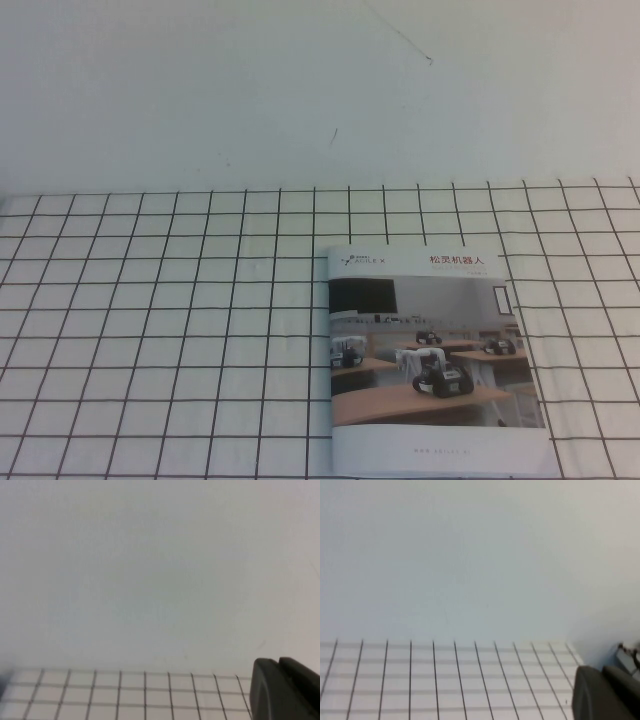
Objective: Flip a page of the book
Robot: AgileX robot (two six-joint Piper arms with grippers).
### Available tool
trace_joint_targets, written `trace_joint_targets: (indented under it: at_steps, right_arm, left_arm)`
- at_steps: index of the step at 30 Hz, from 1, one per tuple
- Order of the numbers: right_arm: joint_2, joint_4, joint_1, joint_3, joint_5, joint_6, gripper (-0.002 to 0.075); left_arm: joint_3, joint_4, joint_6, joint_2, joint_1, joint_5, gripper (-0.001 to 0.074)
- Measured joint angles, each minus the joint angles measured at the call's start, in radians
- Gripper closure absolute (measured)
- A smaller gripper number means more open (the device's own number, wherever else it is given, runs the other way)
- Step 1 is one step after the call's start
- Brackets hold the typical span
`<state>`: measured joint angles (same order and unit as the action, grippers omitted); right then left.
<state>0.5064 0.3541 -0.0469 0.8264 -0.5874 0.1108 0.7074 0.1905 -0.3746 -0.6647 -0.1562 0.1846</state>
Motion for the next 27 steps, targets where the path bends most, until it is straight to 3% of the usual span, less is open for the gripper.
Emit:
trace_joint_targets:
  at_steps: [7, 11, 17, 27]
  right_arm:
    - [0.129, -0.139, 0.009, -0.041, -0.057, -0.049, 0.07]
    - [0.214, -0.188, 0.054, -0.076, -0.064, -0.111, 0.07]
    - [0.383, -0.271, 0.136, -0.078, -0.055, -0.199, 0.07]
    - [0.696, -0.653, 0.151, 0.034, -0.189, -0.478, 0.07]
  left_arm:
    - [0.0, -0.21, -0.051, -0.07, -0.048, 0.117, 0.0737]
    - [0.007, -0.27, 0.015, -0.133, -0.074, 0.171, 0.0738]
    - [0.096, -0.396, 0.271, -0.302, -0.103, 0.321, 0.0738]
    - [0.141, -0.821, 0.809, -0.536, -0.112, 0.386, 0.0738]
